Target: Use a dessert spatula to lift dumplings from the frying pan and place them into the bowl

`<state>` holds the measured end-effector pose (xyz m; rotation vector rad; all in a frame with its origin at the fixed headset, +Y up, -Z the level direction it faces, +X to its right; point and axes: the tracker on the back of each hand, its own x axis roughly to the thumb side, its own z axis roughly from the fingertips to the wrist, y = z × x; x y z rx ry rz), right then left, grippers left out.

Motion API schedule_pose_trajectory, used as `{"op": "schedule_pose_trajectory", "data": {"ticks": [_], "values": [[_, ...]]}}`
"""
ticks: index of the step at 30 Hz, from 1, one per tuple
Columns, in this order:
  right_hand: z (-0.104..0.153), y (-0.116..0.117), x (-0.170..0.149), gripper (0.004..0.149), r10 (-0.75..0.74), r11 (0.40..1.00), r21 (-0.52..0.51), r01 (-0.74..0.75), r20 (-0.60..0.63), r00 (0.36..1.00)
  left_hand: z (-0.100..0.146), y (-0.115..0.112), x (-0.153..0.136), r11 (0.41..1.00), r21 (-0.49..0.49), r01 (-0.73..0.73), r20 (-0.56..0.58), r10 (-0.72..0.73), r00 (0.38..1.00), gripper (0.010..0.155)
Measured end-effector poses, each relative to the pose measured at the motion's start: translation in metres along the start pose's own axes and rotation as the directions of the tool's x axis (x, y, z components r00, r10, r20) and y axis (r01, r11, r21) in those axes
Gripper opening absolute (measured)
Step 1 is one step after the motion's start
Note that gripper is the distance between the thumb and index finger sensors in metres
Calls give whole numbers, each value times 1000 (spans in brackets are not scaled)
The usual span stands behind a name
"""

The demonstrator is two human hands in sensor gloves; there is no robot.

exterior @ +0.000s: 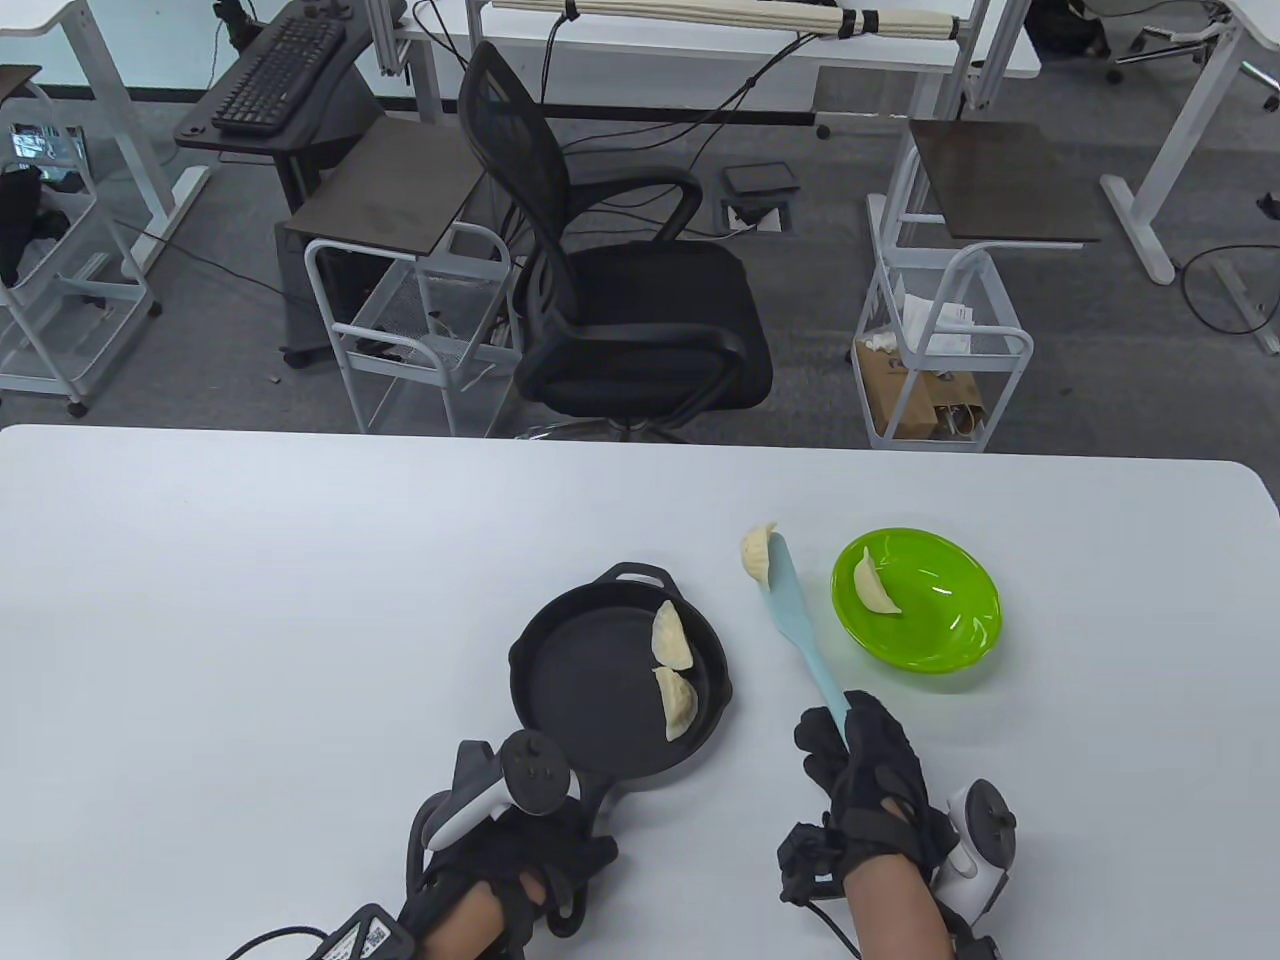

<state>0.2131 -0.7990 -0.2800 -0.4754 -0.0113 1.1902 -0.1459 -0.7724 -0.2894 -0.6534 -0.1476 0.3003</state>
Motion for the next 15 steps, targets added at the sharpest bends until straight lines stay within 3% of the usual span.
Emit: {"op": "schedule_pose_trajectory", "data": {"ticks": [15], "values": [[2,-17,7,55,-52,989,-134,58,46,998,0,0,0,1000,0,0,0,0,1000,70]]}}
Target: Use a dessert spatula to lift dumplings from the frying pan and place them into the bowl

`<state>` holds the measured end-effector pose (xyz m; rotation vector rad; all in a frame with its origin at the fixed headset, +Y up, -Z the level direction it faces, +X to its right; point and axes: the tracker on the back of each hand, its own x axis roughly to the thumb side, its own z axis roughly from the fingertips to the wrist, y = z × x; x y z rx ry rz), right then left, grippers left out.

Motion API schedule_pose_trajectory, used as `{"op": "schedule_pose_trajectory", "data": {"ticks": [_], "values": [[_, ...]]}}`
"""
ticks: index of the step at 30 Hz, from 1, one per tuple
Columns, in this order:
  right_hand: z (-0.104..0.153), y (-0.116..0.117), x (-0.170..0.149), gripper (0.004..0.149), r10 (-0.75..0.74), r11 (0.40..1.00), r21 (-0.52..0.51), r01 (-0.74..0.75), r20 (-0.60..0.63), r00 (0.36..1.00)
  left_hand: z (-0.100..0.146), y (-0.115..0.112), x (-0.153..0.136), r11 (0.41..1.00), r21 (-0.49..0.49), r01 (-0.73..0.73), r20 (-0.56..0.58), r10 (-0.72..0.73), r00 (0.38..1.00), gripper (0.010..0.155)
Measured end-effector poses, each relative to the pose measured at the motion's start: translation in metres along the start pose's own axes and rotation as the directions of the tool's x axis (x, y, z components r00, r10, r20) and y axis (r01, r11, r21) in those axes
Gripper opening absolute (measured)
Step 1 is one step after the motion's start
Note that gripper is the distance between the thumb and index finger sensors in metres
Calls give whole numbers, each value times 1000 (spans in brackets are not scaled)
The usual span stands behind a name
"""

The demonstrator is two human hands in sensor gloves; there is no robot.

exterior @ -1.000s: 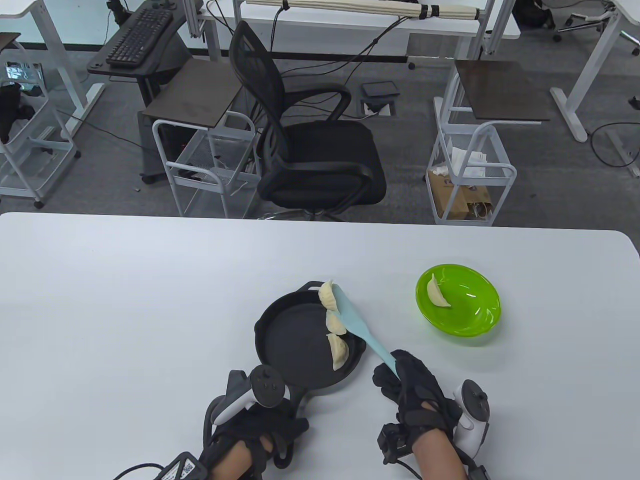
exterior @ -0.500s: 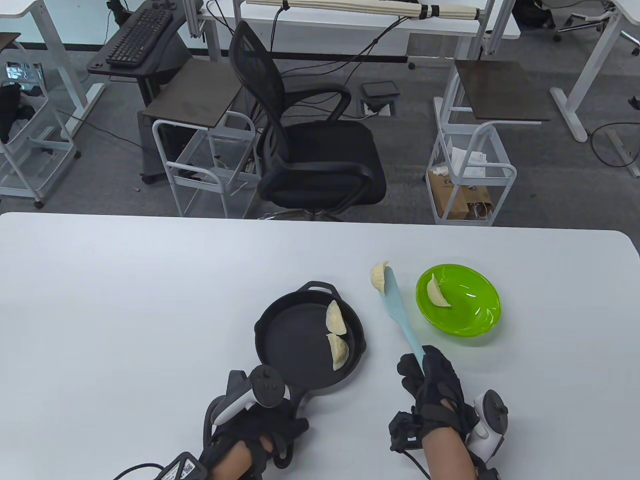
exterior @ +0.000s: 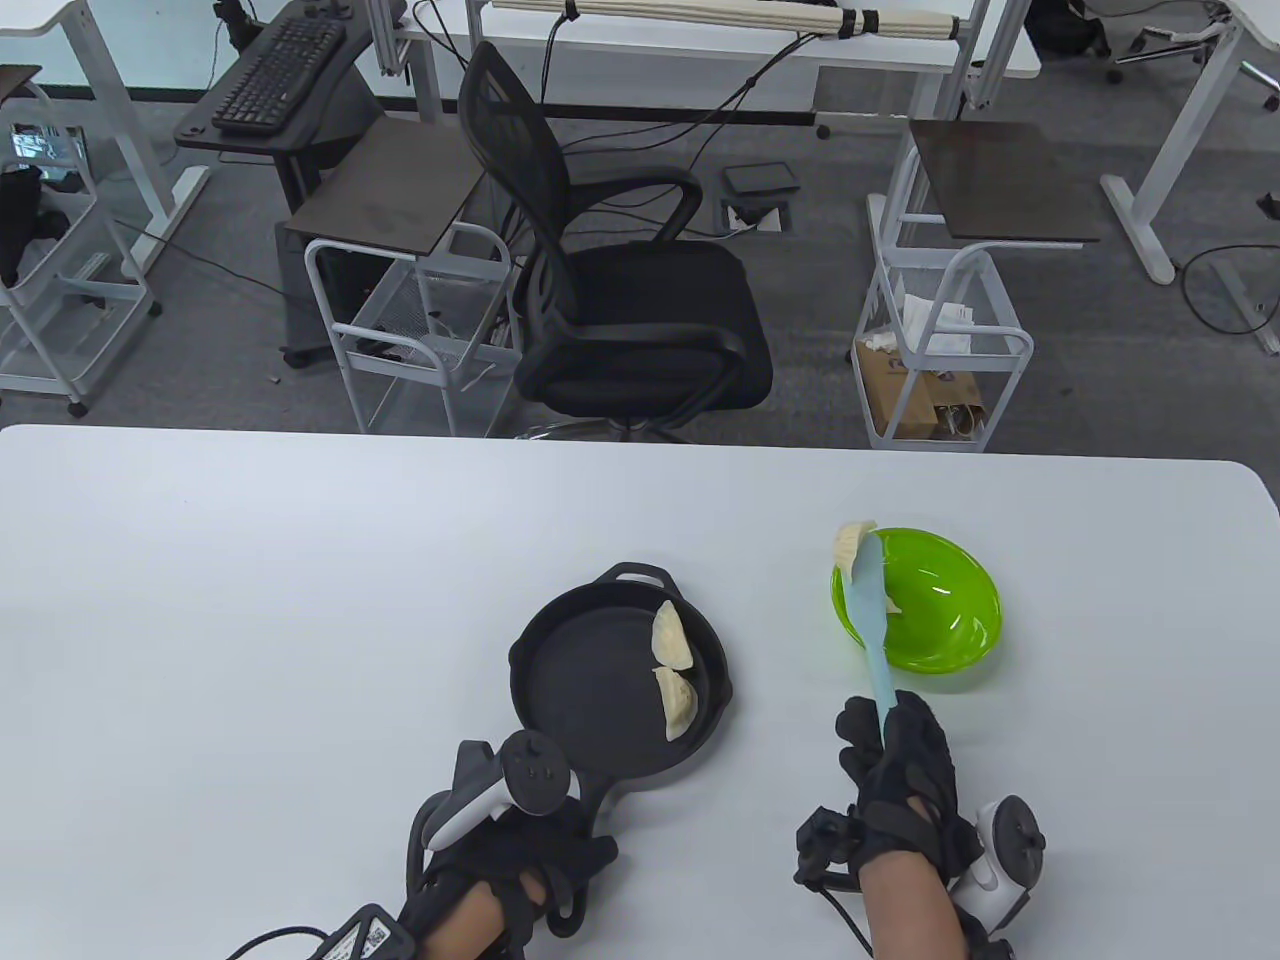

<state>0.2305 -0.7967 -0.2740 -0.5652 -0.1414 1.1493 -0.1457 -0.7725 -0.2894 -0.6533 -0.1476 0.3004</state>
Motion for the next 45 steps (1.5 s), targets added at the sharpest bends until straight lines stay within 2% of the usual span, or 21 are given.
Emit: {"op": "schedule_pose_trajectory", "data": {"ticks": [19,35,45], "values": [[-4,-9,4,58,-25,999,-42,24,-8,1000,0,0,0,1000,0,0,0,0,1000,70],[-15,-14,8,62,28,1000,-2,-28,5,1000,0,0,0,1000,0,0,0,0,1000,71],[-19,-17,9,62,83,996,-15,-83,29,996,0,0,0,1000,0,0,0,0,1000,70]]}}
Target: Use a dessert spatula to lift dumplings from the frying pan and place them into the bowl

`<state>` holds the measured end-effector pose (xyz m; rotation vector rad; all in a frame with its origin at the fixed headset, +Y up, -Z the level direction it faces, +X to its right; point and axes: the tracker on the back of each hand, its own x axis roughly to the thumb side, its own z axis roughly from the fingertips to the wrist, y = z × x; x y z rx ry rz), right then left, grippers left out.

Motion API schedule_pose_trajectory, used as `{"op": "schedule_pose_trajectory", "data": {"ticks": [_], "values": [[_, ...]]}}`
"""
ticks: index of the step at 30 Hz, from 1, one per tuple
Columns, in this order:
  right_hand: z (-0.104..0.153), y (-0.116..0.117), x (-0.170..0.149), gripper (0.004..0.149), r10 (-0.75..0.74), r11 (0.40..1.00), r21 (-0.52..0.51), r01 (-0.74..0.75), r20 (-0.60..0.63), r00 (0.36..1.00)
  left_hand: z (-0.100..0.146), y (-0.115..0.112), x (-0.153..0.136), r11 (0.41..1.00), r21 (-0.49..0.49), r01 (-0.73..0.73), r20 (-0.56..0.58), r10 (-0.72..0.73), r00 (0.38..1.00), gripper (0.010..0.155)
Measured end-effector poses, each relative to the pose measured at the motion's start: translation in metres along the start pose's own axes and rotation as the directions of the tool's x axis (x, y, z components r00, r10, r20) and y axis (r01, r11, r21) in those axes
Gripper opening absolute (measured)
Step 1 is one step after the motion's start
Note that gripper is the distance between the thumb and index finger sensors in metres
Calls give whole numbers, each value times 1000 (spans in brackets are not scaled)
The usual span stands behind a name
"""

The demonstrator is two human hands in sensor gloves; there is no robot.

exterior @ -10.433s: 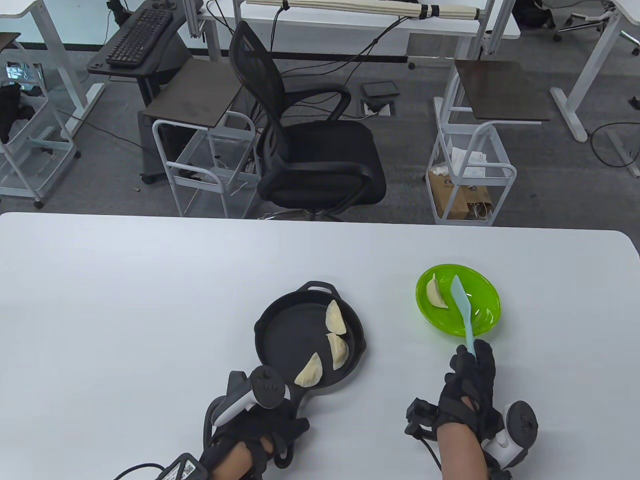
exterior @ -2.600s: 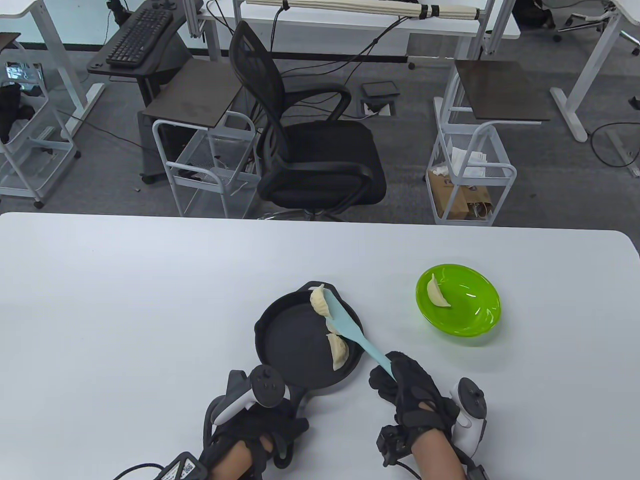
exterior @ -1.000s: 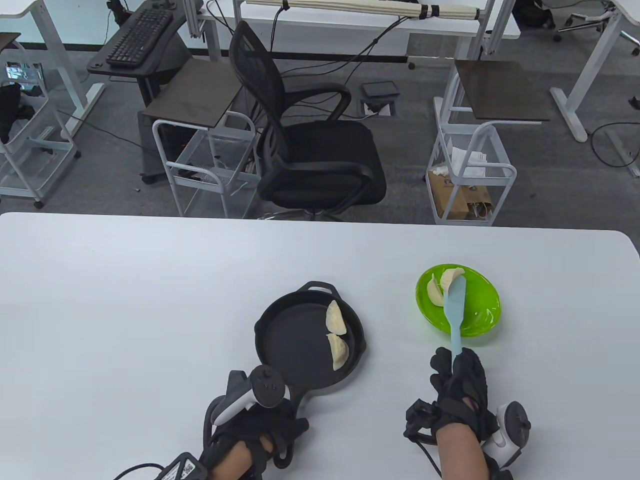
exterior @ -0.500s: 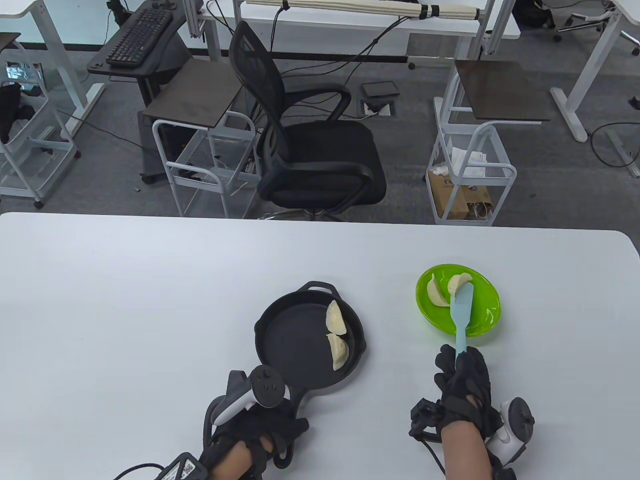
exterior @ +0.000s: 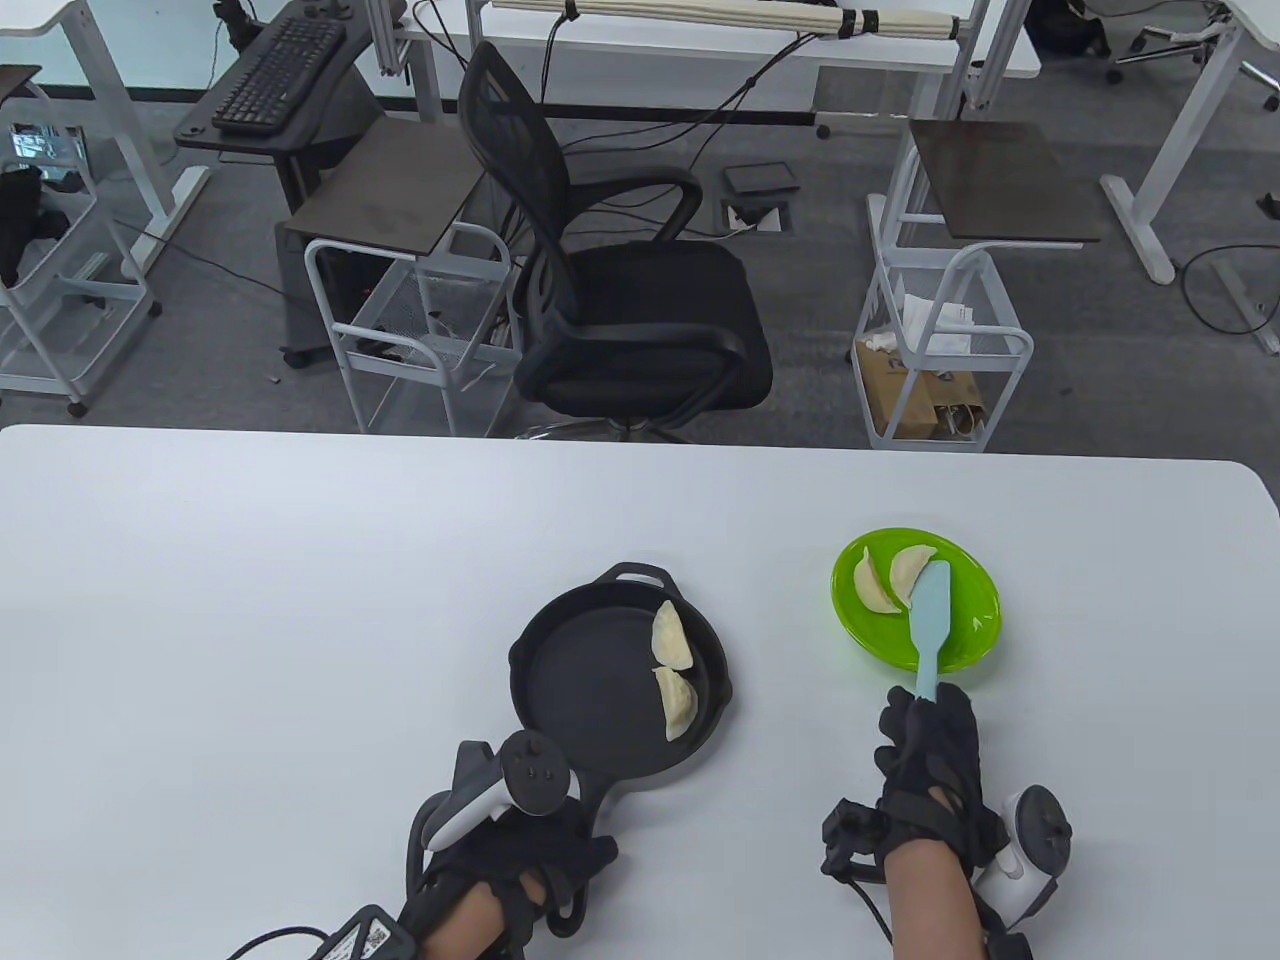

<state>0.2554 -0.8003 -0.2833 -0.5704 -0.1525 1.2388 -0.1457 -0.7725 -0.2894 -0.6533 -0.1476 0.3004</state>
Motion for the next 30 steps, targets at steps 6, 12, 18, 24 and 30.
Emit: {"op": "schedule_pose_trajectory", "data": {"ticks": [6,12,18,24,30], "values": [[2,1,4,59,20,1000,-21,-20,40,999,0,0,0,1000,0,0,0,0,1000,70],[6,6,8,59,38,999,0,-38,78,996,0,0,0,1000,0,0,0,0,1000,70],[8,11,10,59,57,998,27,-60,100,993,0,0,0,1000,0,0,0,0,1000,70],[12,17,14,58,93,993,54,-102,144,985,0,0,0,1000,0,0,0,0,1000,71],[18,25,18,56,117,986,96,-137,190,975,0,0,0,1000,0,0,0,0,1000,70]]}}
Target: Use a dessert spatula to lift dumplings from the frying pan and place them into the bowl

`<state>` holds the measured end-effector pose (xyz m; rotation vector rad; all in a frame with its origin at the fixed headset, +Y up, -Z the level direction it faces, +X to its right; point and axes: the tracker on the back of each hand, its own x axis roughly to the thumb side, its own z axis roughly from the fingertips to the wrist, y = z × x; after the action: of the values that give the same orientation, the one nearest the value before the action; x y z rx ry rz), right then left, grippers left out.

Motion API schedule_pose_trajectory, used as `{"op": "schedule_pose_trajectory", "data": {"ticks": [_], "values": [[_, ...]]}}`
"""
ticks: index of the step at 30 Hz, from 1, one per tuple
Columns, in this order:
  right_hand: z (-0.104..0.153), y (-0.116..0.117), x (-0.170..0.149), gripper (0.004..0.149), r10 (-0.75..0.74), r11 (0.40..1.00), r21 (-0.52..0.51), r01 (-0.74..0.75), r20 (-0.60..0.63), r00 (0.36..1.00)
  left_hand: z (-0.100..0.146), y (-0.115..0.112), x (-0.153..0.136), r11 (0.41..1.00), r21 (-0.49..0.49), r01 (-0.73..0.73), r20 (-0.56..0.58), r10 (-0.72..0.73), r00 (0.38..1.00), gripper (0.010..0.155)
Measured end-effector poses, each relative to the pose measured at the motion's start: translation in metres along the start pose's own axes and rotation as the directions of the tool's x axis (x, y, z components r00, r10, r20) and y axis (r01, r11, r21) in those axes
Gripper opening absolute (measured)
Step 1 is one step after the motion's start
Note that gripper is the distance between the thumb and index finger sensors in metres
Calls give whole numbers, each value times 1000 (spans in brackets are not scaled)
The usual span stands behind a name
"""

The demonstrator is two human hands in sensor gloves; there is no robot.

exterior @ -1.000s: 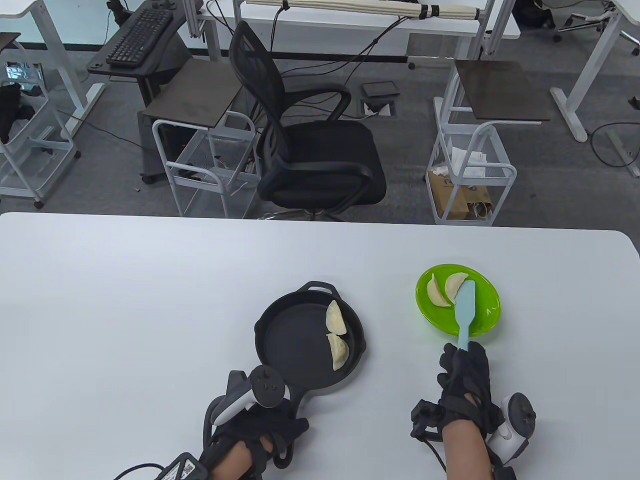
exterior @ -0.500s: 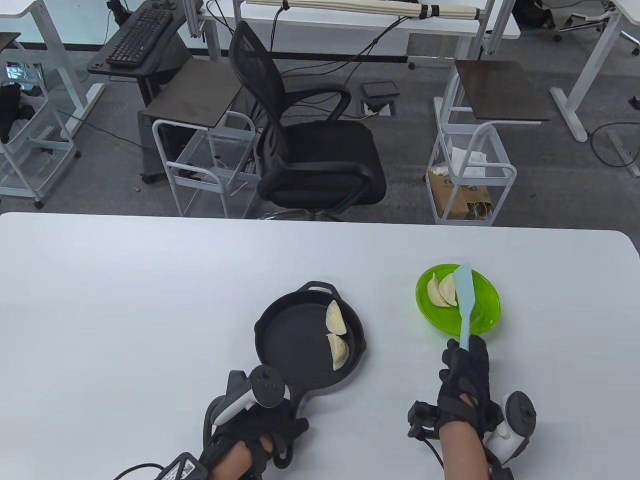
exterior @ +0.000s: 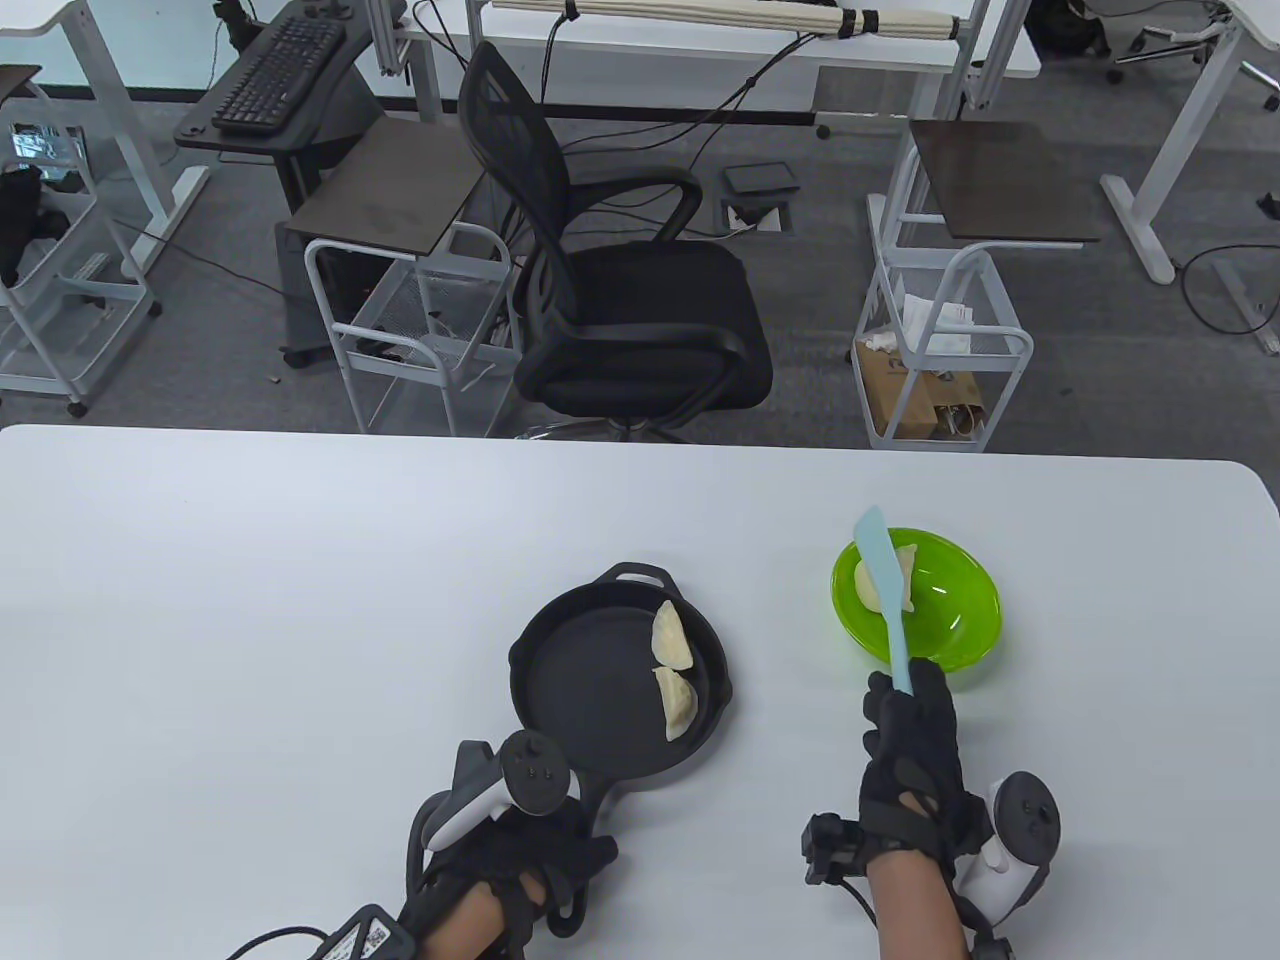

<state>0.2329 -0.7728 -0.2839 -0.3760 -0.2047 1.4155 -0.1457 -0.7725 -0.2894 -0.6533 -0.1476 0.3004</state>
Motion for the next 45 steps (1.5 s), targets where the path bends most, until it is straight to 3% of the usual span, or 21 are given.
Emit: {"op": "schedule_pose_trajectory", "data": {"ticks": [8,17,21,30,38,45], "values": [[6,11,9,51,4,997,79,-8,53,999,0,0,0,1000,0,0,0,0,1000,71],[15,17,26,48,151,983,71,-167,191,970,0,0,0,1000,0,0,0,0,1000,70],[20,20,37,46,282,957,-10,-290,271,920,0,0,0,1000,0,0,0,0,1000,71],[30,26,52,44,426,899,-80,-431,388,817,0,0,0,1000,0,0,0,0,1000,71],[38,30,64,43,586,797,-201,-570,489,647,0,0,0,1000,0,0,0,0,1000,70],[36,30,64,42,601,779,-193,-597,504,621,0,0,0,1000,0,1,-2,-1,1000,71]]}}
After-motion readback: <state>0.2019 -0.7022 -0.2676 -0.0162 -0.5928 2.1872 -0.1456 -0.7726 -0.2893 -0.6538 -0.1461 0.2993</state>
